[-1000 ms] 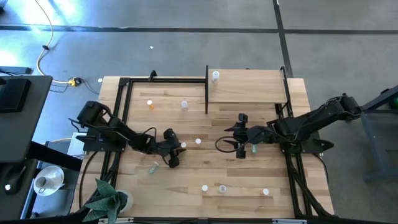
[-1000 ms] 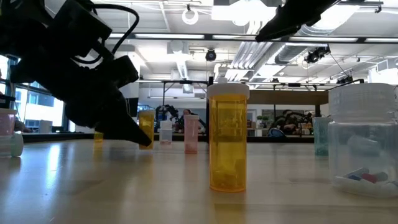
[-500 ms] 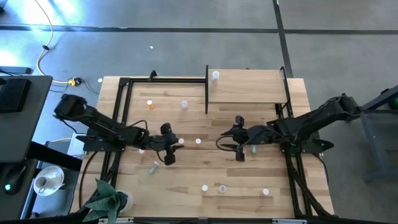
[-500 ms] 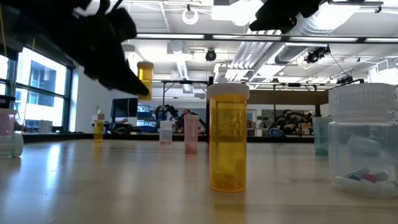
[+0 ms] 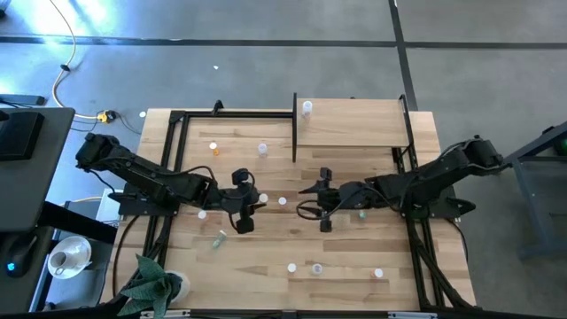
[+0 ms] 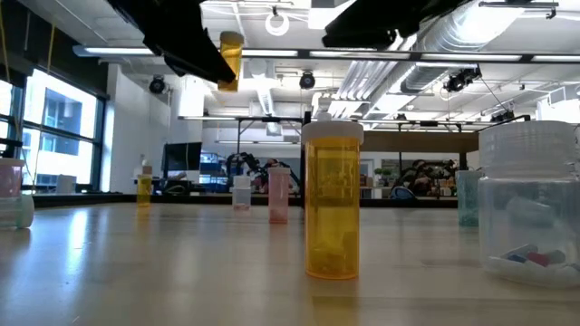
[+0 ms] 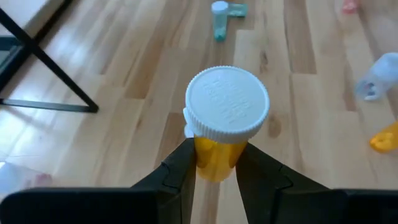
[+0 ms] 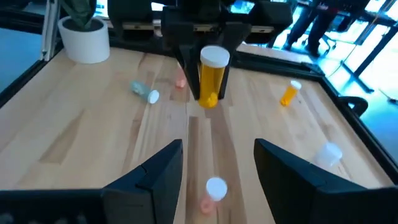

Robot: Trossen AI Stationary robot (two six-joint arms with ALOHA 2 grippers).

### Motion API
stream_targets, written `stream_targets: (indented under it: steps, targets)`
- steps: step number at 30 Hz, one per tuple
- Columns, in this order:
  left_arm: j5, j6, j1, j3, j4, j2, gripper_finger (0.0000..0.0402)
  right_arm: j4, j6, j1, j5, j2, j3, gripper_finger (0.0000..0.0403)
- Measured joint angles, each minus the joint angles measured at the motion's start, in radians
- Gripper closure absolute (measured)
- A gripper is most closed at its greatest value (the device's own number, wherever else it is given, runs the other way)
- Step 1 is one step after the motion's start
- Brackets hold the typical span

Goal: Pick and place medicine bottles onto shelf by color
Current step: Put the center orange pill bottle on the shelf

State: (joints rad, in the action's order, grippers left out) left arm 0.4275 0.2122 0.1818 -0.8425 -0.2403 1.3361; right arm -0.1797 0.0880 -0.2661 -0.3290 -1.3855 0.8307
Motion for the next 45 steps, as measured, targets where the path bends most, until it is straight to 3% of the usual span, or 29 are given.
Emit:
stream_targets:
  steps: [7,15,31,45]
  targets:
    - [0.028,-0.007,-0.029,0.000,0.061,0.004,0.0314,-0.137,0.039,0.028,0.007,-0.051,0.000,0.0214]
    - [-0.040,-0.060,-0.059,0.000,0.128,0.096,0.0314,-0.207,0.116,0.037,0.026,-0.111,0.000,0.0214]
    - [-0.076,-0.112,-0.072,-0.199,0.120,0.313,0.0314,-0.206,0.093,0.037,0.057,-0.114,0.000,0.0214]
    - [-0.053,-0.111,-0.067,-0.225,0.136,0.325,0.0314,-0.158,0.043,0.047,0.090,-0.114,0.000,0.0214]
